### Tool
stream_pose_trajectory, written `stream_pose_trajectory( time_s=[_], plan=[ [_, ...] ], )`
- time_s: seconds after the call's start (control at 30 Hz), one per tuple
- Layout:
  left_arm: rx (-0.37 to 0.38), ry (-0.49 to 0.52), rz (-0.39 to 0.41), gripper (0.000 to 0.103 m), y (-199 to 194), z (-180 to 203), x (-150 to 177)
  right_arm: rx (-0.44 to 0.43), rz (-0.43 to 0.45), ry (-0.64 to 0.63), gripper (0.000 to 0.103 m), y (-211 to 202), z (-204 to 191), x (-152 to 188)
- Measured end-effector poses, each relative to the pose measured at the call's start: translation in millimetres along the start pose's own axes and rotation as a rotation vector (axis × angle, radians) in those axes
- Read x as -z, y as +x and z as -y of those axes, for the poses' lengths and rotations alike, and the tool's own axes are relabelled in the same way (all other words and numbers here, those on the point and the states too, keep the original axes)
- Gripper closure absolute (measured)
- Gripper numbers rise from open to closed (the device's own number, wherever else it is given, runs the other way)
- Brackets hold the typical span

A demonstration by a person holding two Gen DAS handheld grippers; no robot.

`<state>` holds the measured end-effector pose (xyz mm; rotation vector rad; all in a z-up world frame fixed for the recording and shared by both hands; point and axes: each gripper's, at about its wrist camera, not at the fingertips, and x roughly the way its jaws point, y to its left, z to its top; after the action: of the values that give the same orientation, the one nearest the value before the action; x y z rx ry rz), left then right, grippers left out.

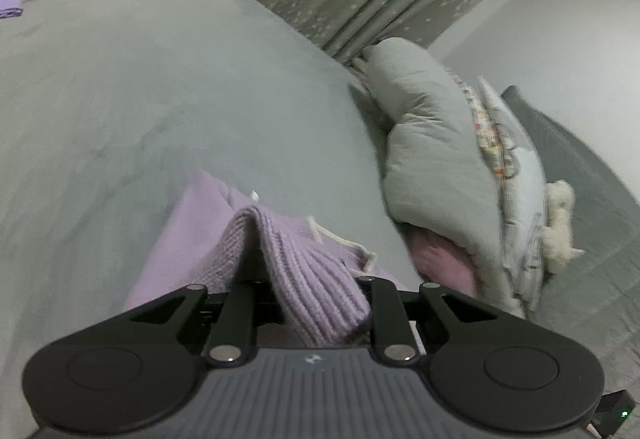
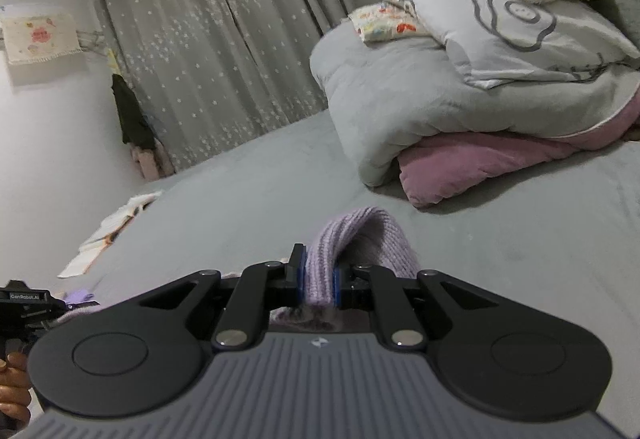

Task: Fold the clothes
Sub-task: 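Lift the hem with both grippers and fold it over toward the collar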

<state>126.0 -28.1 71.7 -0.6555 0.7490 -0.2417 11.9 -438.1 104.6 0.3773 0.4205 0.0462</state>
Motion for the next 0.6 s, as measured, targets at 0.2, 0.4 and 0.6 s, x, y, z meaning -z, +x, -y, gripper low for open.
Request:
stream_pose_trajectory(
  time_s=[0.2,0.4,0.6],
  plan=[
    [-0.067,-0.028,-0.051,0.084,48,-7,-25,0.046,-0.056,0.025,0.089,59,13,-5],
    [-0.102,-0.012,-0.07,0.084,80,-12,-43,0.064,-0.127,0.072,0.089,96,24,-12],
    [-0.064,-0.086,-0.135,0.079,101,-36,-55,0.069,-0.195,0.129,0.083,132,34,-20]
  ],
)
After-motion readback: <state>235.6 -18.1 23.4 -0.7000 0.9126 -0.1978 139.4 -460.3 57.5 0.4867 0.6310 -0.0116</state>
